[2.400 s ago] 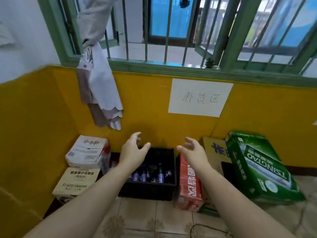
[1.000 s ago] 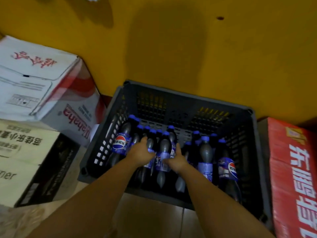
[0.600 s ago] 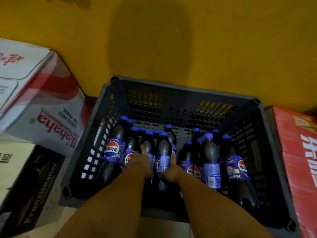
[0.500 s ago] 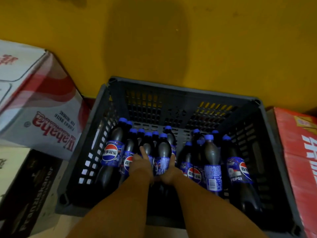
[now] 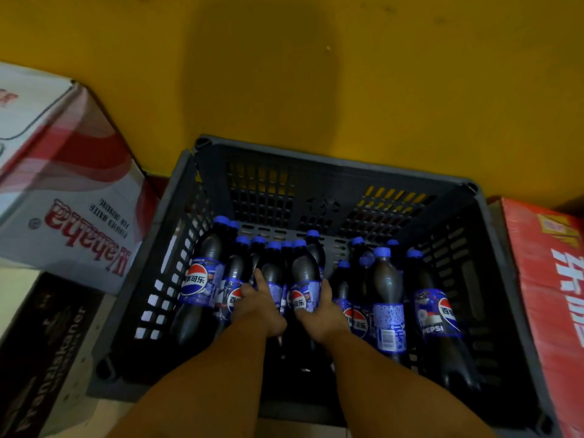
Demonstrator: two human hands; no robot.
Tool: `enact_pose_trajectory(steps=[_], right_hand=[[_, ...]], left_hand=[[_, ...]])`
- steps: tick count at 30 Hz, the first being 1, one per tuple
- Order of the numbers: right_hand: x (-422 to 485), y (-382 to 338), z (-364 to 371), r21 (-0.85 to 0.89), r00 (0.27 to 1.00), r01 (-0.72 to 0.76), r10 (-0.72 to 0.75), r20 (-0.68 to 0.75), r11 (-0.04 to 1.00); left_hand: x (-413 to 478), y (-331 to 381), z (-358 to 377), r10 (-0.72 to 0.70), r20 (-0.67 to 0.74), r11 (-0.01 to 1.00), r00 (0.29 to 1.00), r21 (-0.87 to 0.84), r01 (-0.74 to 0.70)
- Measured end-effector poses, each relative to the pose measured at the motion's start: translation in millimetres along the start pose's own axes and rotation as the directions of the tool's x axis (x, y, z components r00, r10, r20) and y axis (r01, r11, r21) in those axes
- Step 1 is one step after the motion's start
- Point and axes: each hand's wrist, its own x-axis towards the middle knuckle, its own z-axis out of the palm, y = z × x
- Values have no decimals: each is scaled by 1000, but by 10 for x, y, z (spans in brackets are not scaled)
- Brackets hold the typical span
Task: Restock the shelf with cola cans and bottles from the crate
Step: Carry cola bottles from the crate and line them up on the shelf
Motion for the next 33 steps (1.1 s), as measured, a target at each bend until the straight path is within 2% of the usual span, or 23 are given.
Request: enact_pose_trajectory(steps=[5,8,13,19,25,29,33], right_hand=[[-3,-10,-9,-50,997,-68,70,39,996],[-7,-24,-20,-89,995,-70,75,63,994],[-1,-10,-33,-126,997,-43,50,57,991],[-51,-79,-156,-21,999,41,-40,20,999],[-338,-246,-376,344,999,42,-33,-32,938],[-996,-458,-738,459,994,66,-20,-106,886],[-1854,-898,-1292,537,979,167,-76,-187,827]], left_hand=[[15,63,39,-39,5,995,999,98,38],[33,109,65,-65,-12,994,998,93,65],[12,107,4,-52,-3,998,999,-37,52],[28,39,-257,26,64,962,998,-272,-8],[-428,-106,-543,76,74,818,994,-575,-19],[-1101,-31,-844,89,48,667,995,-744,-24],[-1962,220,-1485,219,-15,535,976,-834,-133]])
